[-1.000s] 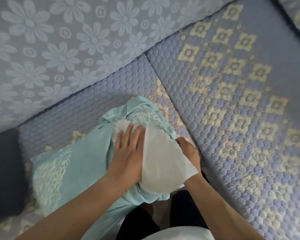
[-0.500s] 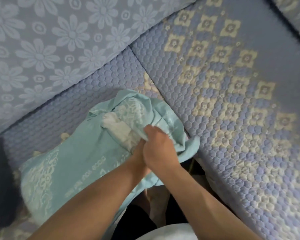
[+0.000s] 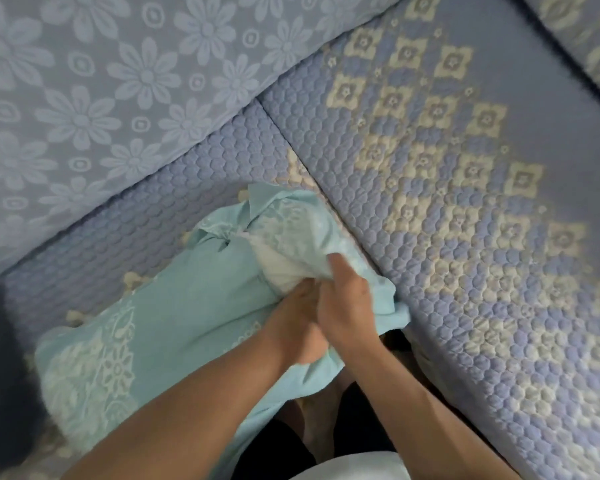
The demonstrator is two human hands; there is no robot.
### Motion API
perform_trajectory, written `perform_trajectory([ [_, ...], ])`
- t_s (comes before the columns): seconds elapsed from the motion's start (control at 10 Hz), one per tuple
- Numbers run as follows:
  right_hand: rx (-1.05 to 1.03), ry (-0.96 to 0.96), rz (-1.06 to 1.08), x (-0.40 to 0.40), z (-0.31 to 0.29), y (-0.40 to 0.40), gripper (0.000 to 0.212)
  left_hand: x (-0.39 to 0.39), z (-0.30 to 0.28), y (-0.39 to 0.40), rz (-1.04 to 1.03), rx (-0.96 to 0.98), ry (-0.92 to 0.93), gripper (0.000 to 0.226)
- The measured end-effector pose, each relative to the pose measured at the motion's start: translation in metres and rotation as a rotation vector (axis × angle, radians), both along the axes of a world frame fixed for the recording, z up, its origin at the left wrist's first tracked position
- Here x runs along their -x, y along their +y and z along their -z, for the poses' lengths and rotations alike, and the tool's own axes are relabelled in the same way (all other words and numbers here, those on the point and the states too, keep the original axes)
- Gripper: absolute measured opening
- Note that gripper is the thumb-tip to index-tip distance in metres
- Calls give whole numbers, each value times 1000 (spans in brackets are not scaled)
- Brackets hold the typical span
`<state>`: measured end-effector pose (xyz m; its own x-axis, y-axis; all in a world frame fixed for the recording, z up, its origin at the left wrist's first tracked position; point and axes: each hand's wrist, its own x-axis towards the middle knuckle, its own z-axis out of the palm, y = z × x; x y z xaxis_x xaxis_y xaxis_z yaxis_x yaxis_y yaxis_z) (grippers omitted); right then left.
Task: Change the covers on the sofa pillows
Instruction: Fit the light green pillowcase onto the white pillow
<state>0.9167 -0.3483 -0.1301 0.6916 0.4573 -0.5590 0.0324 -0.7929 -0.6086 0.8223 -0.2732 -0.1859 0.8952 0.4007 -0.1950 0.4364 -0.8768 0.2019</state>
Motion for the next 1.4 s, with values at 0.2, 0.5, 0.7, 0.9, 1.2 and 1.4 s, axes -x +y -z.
perform_trajectory([
  [0.2,194,-126,-232,-21,12,-13,16,-14,-2,-5,376,193,221,49],
  [0.5,-89,4,-142,9,28,-7,9,26,-82,78,290,-15,389,29],
  [0.7,-218,355,198,-12,17,2,16,29,-111,71,566,290,285,13],
  [0.9,-140,778,-390,18,39,-15,11,16,-125,20,470,481,142,30],
  [1.2,-141,513,-308,43,60,-20,14,-28,-61,124,264,247,497,28],
  [1.4,-76,155,-441,68,66,-43,48,-14,-22,175,470,65,568,42],
])
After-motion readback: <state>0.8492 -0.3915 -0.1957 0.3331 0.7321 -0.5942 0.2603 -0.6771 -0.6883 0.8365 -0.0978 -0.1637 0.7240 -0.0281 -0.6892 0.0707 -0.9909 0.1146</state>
